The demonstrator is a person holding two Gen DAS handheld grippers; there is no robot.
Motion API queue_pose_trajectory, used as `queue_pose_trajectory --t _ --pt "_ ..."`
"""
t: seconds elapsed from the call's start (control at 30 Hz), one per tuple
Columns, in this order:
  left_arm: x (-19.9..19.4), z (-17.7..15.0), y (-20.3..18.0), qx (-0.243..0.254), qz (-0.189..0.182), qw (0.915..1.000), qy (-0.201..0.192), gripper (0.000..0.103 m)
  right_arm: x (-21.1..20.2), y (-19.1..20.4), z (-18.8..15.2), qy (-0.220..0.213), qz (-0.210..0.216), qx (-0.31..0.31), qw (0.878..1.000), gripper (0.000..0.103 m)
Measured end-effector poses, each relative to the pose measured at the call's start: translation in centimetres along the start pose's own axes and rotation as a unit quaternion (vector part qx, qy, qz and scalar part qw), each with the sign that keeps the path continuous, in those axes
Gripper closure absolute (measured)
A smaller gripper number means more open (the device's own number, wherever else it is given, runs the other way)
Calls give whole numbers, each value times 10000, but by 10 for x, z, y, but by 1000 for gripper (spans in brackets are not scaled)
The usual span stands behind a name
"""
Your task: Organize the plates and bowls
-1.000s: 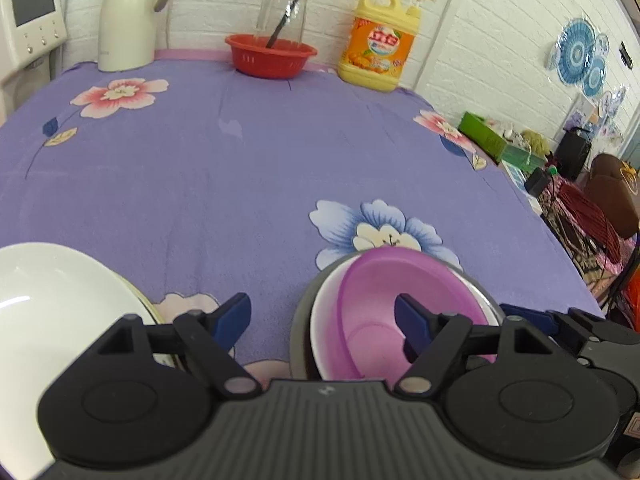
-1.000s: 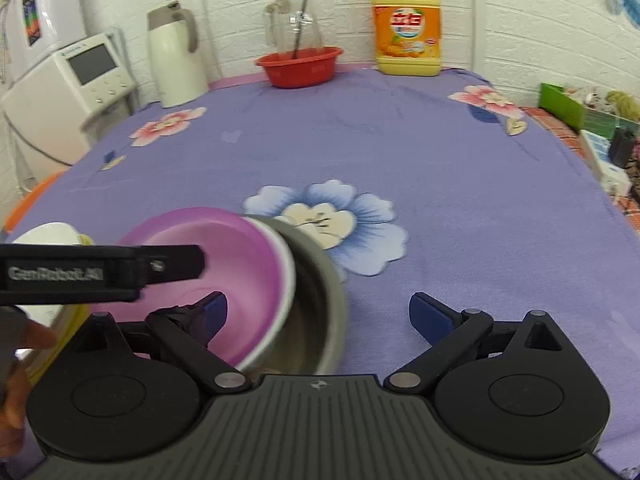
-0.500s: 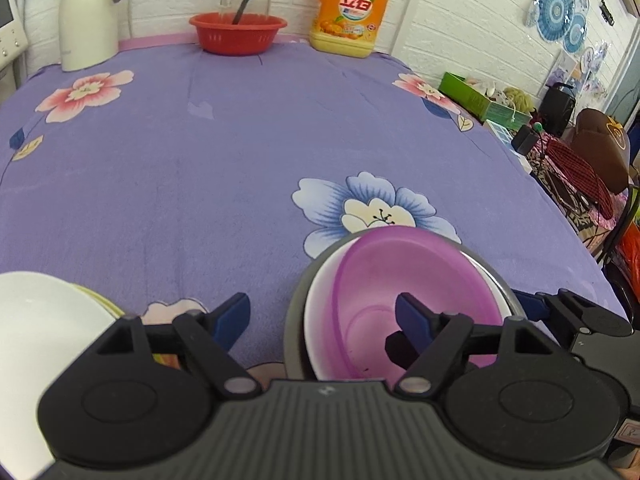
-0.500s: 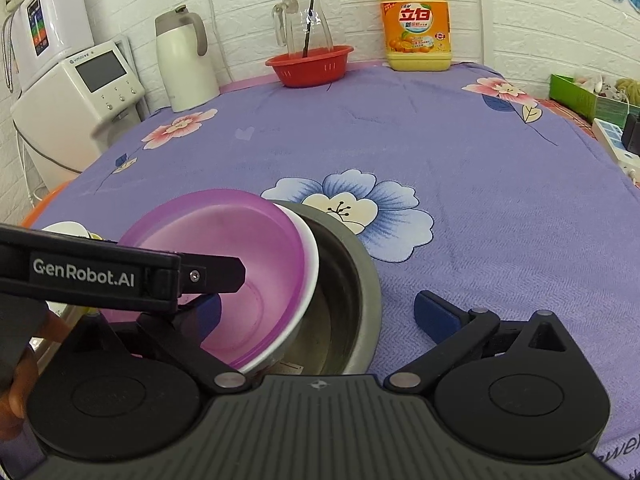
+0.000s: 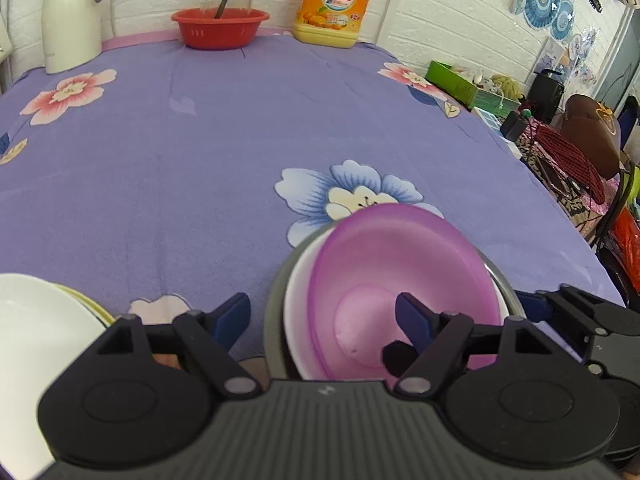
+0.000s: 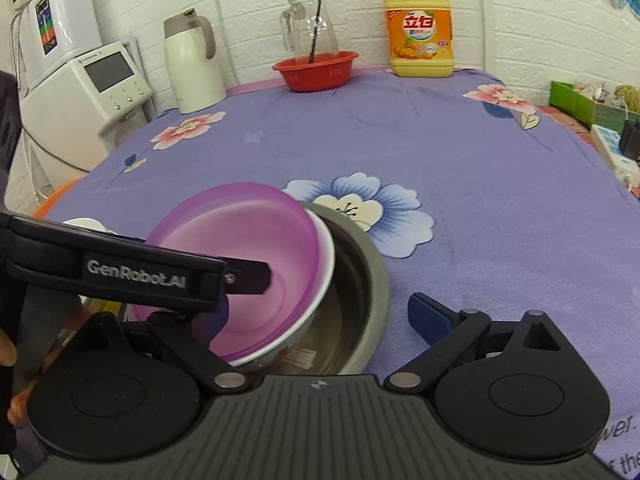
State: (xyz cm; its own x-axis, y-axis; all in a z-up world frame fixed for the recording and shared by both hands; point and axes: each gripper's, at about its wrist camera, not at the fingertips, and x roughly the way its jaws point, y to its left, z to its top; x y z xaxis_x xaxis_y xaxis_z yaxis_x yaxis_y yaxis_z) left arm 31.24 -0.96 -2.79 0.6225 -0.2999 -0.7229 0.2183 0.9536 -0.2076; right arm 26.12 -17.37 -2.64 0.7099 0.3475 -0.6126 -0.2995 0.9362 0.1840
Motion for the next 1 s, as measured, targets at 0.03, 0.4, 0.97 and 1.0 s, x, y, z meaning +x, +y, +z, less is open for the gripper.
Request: queue_pose_trajectory --t 0.03,0.4,0.97,1.0 --pt "0 -1 0 5 -12 10000 -5 25 0 -1 -1 12 76 50 10000 0" --pt "-5 -3 -16 -130 -264 9996 -21 27 -5 8 -3 8 253 282 9993 0" --pt "-63 -4 -2 -434 -254 9958 -766 27 -40 39 12 -427 98 -149 9989 0" --pt "-71 -6 7 -479 -158 9953 -826 27 -39 47 13 -434 174 -224 9987 0"
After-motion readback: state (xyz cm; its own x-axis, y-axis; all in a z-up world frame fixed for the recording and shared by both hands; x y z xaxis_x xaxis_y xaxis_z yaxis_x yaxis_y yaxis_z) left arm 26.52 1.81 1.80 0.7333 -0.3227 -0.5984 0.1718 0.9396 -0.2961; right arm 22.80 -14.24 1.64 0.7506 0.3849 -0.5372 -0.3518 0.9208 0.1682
